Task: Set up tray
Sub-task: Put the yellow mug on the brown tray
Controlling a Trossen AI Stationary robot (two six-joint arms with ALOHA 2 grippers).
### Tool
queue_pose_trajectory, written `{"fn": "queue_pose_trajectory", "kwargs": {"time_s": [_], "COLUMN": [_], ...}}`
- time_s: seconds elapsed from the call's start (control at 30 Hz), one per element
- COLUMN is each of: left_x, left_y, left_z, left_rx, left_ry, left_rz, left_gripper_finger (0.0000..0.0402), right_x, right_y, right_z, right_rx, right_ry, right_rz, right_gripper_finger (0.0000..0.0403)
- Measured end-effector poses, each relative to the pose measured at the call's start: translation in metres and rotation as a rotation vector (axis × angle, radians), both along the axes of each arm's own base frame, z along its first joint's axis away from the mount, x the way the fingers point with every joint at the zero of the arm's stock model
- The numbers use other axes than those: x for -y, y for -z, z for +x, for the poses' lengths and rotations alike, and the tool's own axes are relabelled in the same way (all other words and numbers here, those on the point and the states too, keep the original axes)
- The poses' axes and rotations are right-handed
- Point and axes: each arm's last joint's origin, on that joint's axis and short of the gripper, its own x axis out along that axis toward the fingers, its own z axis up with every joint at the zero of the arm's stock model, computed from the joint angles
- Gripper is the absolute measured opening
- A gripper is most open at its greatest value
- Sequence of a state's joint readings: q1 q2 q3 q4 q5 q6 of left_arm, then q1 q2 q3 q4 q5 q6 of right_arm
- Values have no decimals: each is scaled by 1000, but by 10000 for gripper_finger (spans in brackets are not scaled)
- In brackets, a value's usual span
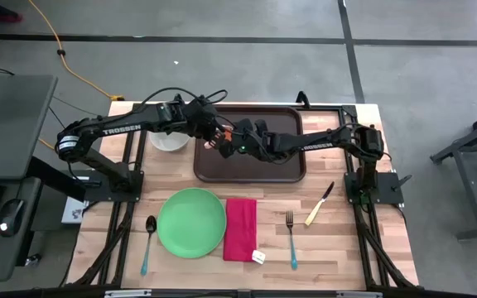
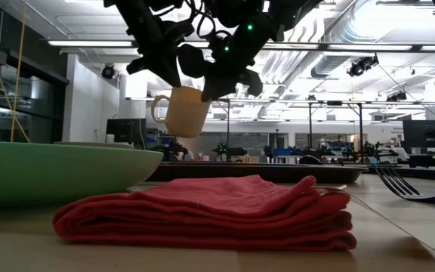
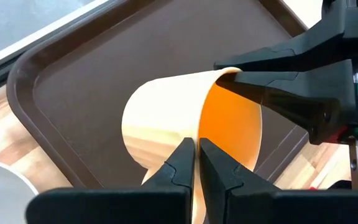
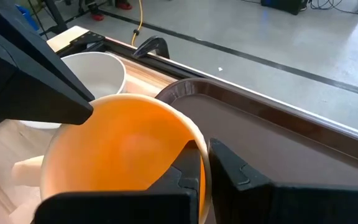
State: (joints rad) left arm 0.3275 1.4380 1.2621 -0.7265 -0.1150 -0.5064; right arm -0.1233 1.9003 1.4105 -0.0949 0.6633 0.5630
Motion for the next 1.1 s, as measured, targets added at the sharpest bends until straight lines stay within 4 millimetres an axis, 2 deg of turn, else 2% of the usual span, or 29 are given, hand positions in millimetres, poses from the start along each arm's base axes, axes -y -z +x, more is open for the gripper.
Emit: {"fn": "queue_pose_trajectory", "kwargs": {"time_s": [0.23,0.5,0.67,0.8,1.1], "left_x": [2,13,19,20,19], "left_y": [-2,-37,-46,-43,-37], "left_z": [-9,-45,-64,-68,-59], "left_rx": [-59,9,-9,-70,-127], "left_ry": [8,9,3,36,116], "left_rz": [23,129,142,151,206], "left_gripper_finger": [49,48,48,49,49], "right_x": [8,30,36,42,50], "right_y": [-2,-10,-11,-11,-11], "right_z": [0,-3,-3,-4,-4], "right_rx": [19,86,124,156,210], "right_ry": [-18,27,-33,-63,-150], "right_rz": [25,41,98,144,251], "right_gripper_finger": [0,1,1,1,1]}}
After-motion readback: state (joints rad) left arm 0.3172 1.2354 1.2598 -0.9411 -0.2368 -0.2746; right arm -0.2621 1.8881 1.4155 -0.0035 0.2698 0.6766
